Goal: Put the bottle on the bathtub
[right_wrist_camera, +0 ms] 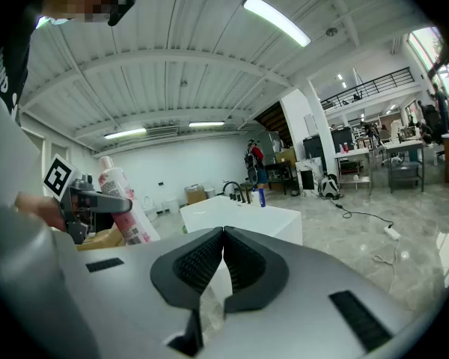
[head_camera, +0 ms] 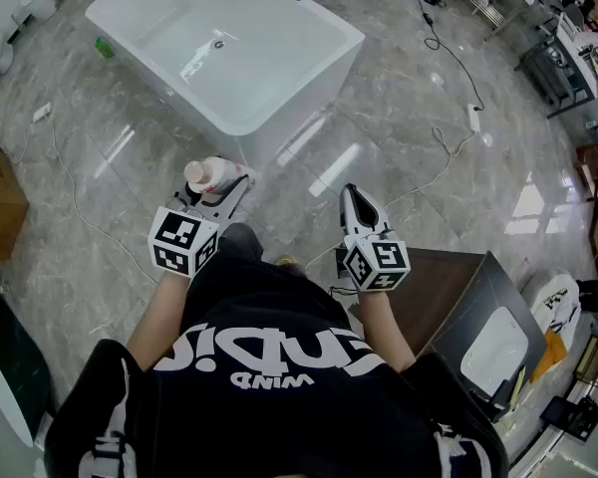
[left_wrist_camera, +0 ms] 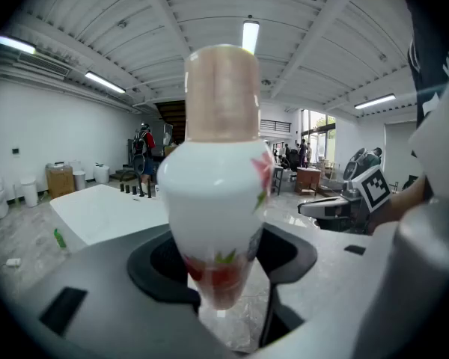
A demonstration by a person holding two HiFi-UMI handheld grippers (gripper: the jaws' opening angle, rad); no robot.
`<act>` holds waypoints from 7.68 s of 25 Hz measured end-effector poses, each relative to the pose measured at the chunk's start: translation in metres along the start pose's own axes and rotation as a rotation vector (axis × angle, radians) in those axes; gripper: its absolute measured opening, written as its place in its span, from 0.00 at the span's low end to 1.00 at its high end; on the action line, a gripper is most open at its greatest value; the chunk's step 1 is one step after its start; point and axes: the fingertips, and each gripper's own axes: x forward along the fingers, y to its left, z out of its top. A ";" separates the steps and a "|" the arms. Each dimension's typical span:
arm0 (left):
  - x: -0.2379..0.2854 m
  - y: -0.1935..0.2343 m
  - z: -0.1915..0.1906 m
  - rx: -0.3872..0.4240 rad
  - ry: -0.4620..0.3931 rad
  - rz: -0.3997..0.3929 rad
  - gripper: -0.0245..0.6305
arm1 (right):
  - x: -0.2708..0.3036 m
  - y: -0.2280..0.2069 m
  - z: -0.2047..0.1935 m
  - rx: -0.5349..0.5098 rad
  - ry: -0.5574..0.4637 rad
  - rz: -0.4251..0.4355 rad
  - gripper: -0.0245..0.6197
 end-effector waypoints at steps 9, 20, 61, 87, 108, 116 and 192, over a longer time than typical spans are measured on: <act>0.036 0.041 0.001 -0.012 0.001 -0.005 0.41 | 0.046 -0.008 0.007 0.001 -0.001 -0.022 0.08; 0.119 0.149 0.044 0.033 -0.031 -0.107 0.41 | 0.172 -0.023 0.037 0.017 -0.037 -0.114 0.08; 0.585 0.318 0.124 0.048 0.032 -0.130 0.41 | 0.541 -0.285 0.121 0.025 0.001 -0.159 0.08; 0.861 0.367 0.048 0.071 0.126 -0.089 0.41 | 0.720 -0.429 0.063 0.053 0.065 -0.075 0.08; 0.899 0.369 0.041 0.121 0.123 -0.074 0.41 | 0.729 -0.454 0.055 0.093 0.064 -0.108 0.08; 0.868 0.372 0.046 0.090 0.129 -0.054 0.42 | 0.706 -0.438 0.071 0.081 0.042 -0.126 0.08; 0.229 0.278 0.086 -0.008 -0.106 -0.107 0.05 | 0.298 -0.044 0.102 -0.015 -0.147 -0.269 0.08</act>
